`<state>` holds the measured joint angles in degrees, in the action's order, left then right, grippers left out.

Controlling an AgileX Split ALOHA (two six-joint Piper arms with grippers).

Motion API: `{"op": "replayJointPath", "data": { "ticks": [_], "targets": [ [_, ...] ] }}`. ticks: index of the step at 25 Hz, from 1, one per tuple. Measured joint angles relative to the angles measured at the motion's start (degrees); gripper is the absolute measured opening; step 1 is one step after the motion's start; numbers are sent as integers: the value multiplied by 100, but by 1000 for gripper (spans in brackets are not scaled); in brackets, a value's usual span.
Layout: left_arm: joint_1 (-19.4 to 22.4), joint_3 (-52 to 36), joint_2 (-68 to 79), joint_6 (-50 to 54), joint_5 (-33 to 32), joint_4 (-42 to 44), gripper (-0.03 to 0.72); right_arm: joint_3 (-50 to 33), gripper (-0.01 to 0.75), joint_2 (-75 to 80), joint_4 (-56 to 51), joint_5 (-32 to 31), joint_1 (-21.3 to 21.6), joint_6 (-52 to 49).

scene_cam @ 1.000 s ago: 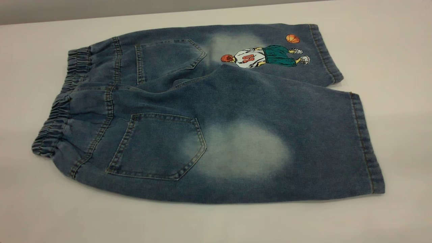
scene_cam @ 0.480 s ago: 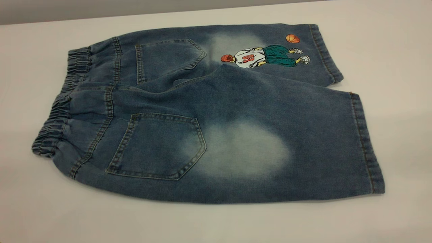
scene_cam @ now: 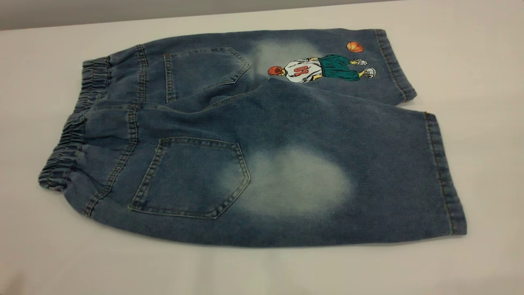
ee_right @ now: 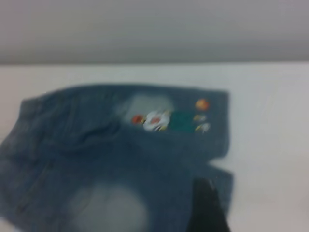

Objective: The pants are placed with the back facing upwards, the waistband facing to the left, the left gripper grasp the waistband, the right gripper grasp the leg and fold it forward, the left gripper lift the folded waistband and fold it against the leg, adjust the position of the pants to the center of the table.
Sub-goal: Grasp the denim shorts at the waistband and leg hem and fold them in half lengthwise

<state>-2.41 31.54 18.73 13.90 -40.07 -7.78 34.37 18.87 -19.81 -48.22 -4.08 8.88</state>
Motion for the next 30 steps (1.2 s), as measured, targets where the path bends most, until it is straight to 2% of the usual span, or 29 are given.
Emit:
{"op": "replayJointPath", "data": {
  "ticks": [4, 7, 14, 17, 19, 22, 30],
  "targets": [
    [0, 0, 1035, 0, 659, -41, 467, -15, 395, 1119, -1076, 275, 0, 861],
    [0, 0, 1798, -5, 1219, -41, 467, -35, 395, 1957, -2110, 154, 0, 1688],
    [0, 5, 3396, -235, 2408, 21, 467, -35, 395, 3852, -4603, -944, 0, 3681],
    [0, 106, 3989, -421, 2655, 21, 467, -138, 395, 4573, -5170, -1515, 0, 4107],
    [0, 205, 4297, -451, 2696, 21, 467, -300, 395, 5016, -5374, -1678, 0, 4304],
    [0, 345, 4678, -451, 2718, 21, 467, -536, 395, 5575, -5568, -1632, 0, 4584],
    [0, 404, 4914, -486, 2767, 21, 467, -760, 395, 6996, -5812, -767, 5, 5251]
  ]
}}
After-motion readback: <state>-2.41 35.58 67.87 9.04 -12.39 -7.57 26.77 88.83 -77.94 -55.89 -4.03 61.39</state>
